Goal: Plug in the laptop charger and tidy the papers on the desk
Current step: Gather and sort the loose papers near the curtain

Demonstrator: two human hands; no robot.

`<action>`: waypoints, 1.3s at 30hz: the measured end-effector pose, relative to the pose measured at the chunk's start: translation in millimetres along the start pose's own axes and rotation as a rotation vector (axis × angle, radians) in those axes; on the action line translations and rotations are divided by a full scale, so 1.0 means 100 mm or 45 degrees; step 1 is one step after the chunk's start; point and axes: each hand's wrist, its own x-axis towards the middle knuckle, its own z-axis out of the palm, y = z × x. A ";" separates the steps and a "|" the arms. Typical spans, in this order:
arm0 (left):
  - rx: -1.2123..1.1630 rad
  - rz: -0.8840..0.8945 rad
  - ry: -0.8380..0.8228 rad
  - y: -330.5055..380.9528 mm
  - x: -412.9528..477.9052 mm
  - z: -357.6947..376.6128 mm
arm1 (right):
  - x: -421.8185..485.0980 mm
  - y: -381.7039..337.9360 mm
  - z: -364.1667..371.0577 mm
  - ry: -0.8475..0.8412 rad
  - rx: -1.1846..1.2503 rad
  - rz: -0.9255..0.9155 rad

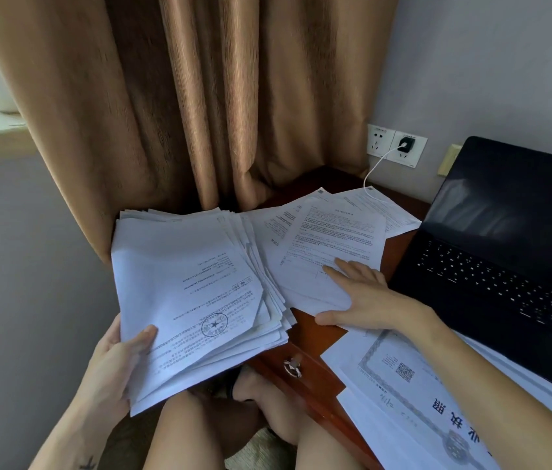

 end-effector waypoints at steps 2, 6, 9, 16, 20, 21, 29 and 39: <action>-0.004 -0.019 0.014 -0.01 -0.01 -0.01 | 0.00 0.01 0.03 0.017 -0.022 -0.022; -0.019 -0.038 0.032 0.01 -0.03 -0.01 | 0.00 0.02 0.13 0.255 0.049 -0.046; -0.053 -0.040 0.029 0.02 -0.04 -0.02 | -0.01 -0.01 0.24 0.593 0.006 -0.069; -0.108 -0.015 0.055 0.03 -0.07 -0.09 | -0.02 -0.05 0.15 0.977 -0.060 -0.156; -0.120 -0.013 0.055 0.01 -0.06 -0.10 | 0.01 -0.04 0.04 1.173 0.185 -0.019; -0.121 -0.011 0.053 0.01 -0.06 -0.09 | 0.02 -0.05 0.02 1.209 0.301 0.019; -0.110 -0.043 -0.012 -0.04 -0.06 0.07 | -0.04 -0.52 -0.10 1.167 0.827 -0.133; -0.040 -0.116 -0.113 -0.02 -0.02 0.05 | -0.01 -1.19 0.13 0.764 0.486 -0.674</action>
